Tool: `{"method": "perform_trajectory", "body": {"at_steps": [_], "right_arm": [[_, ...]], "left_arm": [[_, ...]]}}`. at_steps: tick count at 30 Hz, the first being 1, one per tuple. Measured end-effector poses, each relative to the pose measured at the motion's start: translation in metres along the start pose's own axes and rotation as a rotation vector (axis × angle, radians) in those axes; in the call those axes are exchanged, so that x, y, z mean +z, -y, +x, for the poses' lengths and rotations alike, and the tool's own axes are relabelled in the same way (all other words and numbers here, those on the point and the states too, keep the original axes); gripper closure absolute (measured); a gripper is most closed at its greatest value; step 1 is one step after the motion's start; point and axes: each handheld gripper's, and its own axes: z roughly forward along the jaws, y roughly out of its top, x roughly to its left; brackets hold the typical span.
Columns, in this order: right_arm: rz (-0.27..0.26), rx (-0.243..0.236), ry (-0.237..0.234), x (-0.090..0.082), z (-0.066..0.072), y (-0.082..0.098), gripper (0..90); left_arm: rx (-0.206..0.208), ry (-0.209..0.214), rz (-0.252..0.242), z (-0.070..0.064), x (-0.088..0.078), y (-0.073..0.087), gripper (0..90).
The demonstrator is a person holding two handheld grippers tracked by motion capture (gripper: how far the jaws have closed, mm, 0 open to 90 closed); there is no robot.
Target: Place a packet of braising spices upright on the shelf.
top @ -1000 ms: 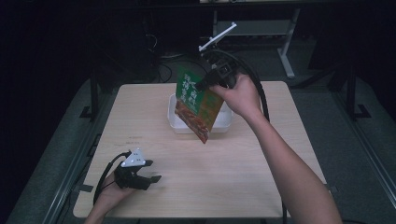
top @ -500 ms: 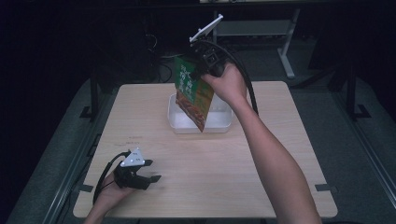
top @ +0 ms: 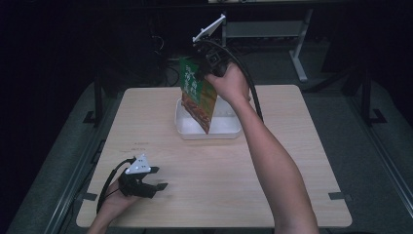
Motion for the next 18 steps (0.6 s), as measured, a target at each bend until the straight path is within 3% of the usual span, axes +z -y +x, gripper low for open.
{"method": "perform_trajectory", "body": {"at_steps": [18], "right_arm": [[0.005, 0.011, 0.028, 0.017, -0.005, -0.004, 89.9]], "left_arm": [[-0.002, 0.004, -0.003, -0.001, 0.0, 0.0, 31.3]]}}
